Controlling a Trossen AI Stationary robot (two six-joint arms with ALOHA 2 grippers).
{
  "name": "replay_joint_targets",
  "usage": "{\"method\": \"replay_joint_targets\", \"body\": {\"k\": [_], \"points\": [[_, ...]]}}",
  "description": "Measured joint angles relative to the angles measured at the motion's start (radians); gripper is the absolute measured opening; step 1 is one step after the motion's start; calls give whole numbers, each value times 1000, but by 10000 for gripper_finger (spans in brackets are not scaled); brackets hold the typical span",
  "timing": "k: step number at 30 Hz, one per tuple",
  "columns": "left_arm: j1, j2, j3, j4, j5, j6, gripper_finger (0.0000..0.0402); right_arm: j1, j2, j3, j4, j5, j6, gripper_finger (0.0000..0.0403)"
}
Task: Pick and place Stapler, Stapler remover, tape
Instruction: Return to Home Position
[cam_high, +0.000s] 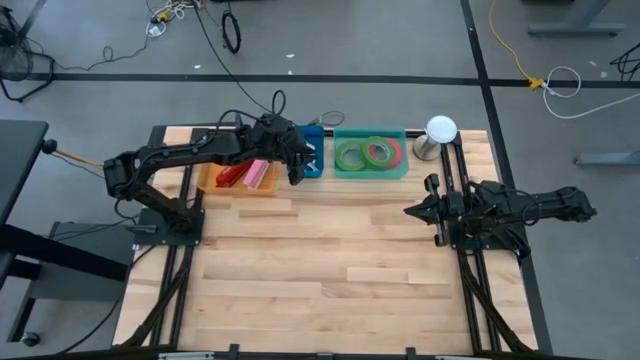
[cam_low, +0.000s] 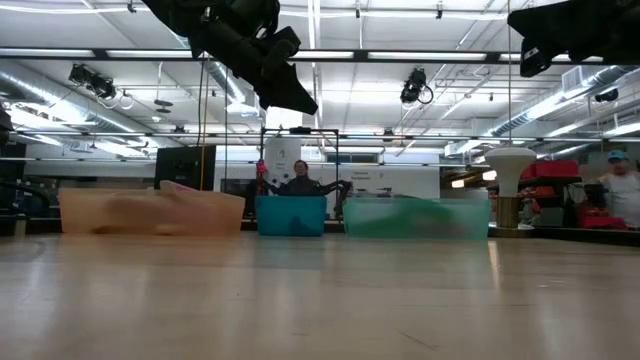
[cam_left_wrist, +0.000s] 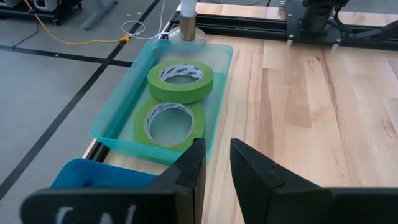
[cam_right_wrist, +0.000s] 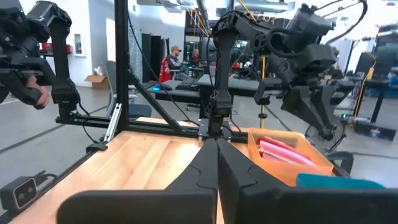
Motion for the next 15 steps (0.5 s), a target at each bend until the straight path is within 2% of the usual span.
{"method": "replay_joint_targets", "body": {"k": [11, 15], "points": [[0, 0, 0, 0, -45, -1, 76, 0, -3, -1, -55, -87, 0, 0], [0, 0, 0, 0, -45, -1, 75, 0, -3, -65, 59, -97, 20, 0]]}}
